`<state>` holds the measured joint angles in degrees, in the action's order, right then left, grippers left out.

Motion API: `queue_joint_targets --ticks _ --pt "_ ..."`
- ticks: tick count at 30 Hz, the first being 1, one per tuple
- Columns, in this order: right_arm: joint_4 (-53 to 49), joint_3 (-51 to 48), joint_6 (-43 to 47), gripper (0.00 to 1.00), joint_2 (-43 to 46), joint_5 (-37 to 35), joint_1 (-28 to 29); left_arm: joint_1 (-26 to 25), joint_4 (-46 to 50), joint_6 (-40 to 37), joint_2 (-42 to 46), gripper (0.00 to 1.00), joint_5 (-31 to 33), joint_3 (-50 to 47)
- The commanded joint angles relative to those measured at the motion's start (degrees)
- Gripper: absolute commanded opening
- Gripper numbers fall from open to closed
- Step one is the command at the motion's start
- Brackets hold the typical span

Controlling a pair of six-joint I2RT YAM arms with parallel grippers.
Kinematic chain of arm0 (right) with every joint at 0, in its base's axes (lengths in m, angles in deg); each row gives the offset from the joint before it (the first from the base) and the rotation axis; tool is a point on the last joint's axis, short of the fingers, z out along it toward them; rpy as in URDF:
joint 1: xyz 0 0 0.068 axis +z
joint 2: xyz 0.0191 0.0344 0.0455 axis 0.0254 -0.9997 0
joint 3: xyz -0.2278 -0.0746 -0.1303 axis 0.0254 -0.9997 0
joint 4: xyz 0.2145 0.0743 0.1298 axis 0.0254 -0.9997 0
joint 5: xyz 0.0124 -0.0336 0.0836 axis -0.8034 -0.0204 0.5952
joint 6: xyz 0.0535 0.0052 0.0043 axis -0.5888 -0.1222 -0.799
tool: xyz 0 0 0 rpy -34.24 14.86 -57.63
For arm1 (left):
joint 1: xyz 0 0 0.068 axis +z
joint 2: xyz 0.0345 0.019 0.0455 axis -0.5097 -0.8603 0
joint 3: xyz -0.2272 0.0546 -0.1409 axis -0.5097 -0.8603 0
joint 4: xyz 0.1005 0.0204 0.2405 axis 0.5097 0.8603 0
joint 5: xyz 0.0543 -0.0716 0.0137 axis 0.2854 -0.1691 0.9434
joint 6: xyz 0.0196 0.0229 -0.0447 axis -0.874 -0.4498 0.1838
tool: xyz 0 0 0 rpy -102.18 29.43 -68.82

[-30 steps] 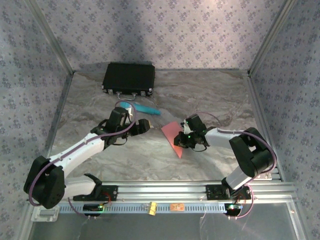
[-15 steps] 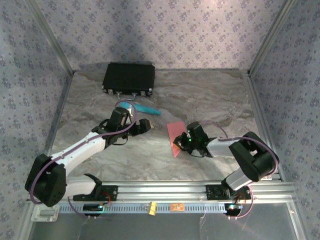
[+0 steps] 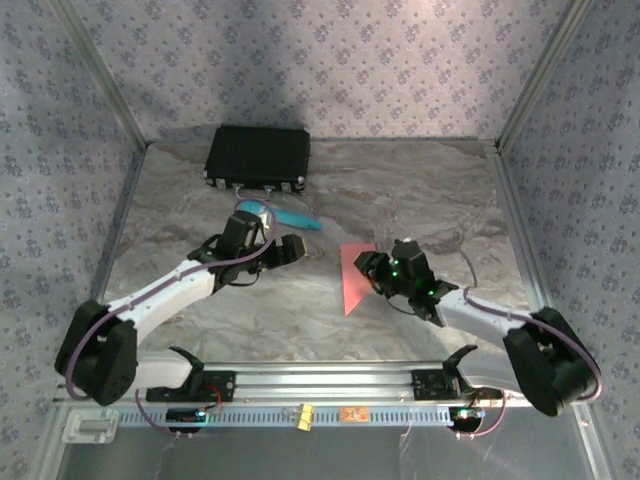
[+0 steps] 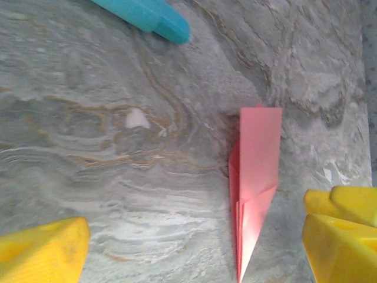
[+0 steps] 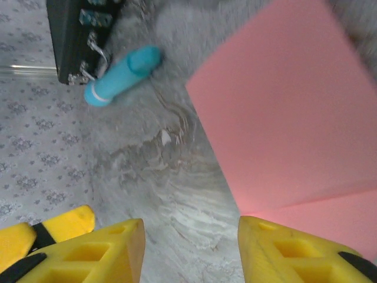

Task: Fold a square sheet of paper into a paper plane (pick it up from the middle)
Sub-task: Fold the wing for the fifth time at the center of the table.

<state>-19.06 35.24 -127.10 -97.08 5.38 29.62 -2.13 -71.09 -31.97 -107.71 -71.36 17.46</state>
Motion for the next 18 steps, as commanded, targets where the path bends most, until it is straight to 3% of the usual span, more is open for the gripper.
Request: queue_joint_targets --ticks 1,9,18 --pt "-12.8 -0.1 7.9 0.47 3.7 -0.1 -4.5 -1.5 -3.3 -1.2 -5.1 0.87 -7.4 4.1" --pt "-22.6 -1.2 15.6 0.41 7.0 9.0 -17.4 -8.9 -2.4 -0.5 -22.0 0.63 -11.4 18.1" --pt "-20.6 -0.5 17.0 0.35 4.4 13.4 -18.2 -10.7 -0.7 3.2 -36.7 0.32 -12.9 30.1"
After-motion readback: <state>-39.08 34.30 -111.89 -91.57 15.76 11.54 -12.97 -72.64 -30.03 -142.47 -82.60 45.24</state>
